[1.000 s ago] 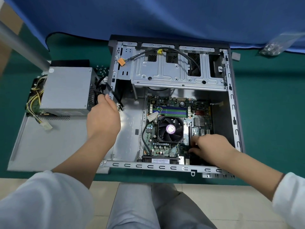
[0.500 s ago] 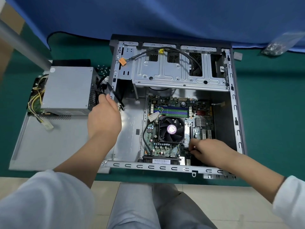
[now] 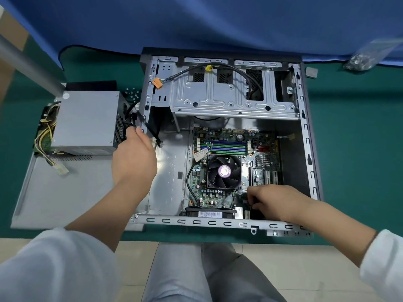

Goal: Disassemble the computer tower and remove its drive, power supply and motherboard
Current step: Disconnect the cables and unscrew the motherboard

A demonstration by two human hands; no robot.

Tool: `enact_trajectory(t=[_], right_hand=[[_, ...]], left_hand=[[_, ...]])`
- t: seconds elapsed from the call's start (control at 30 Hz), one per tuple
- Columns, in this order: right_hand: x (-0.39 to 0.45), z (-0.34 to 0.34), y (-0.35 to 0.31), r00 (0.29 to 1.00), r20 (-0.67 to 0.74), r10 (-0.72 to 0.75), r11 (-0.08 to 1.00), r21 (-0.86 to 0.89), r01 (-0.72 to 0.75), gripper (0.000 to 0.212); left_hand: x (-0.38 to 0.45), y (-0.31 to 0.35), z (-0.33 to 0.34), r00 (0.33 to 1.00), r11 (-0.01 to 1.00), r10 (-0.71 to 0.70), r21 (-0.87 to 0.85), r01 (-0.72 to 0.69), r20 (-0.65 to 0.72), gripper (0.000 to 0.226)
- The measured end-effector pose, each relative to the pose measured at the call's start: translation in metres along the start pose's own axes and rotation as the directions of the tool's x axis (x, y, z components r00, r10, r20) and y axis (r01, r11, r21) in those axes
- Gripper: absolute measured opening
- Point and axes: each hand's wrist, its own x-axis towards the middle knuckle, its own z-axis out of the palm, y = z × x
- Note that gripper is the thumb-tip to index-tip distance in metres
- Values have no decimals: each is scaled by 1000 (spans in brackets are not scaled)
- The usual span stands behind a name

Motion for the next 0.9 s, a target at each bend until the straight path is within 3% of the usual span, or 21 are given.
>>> enact_trajectory(t=[0.03, 0.13, 0.17, 0.4, 0.63, 0.8, 0.9], right_hand=[[0, 0, -1, 999, -10, 38, 999, -30, -38, 6], [1, 3, -2, 985, -106, 136, 982, -117, -149, 35], [1, 4, -1, 982, -137, 131, 981, -127, -149, 36], [-1, 1, -3, 999, -51, -1, 998, 65, 5, 15], [2, 5, -3, 985, -144, 91, 995, -32, -96, 21], [4, 6, -2, 987, -93, 129, 990, 67, -123, 19], [5, 7, -1, 984, -116, 134, 991, 7, -134, 21]], left_hand=[[0, 0, 0, 1000, 1000, -2, 0, 2, -1, 36], [-1, 1, -1, 1000, 1000, 4, -5, -4, 0, 32], [-1, 1, -2, 1000, 1000, 8, -6, -8, -1, 32], [0, 0, -1, 1000, 1000, 10, -1, -10, 3, 27], [-1, 0, -1, 1000, 1000, 17, 2, -17, 3, 25], [-1, 1, -2, 1000, 1000, 15, 5, -15, 6, 29], [-1, 1, -2, 1000, 1000, 16, 1, -16, 9, 26]])
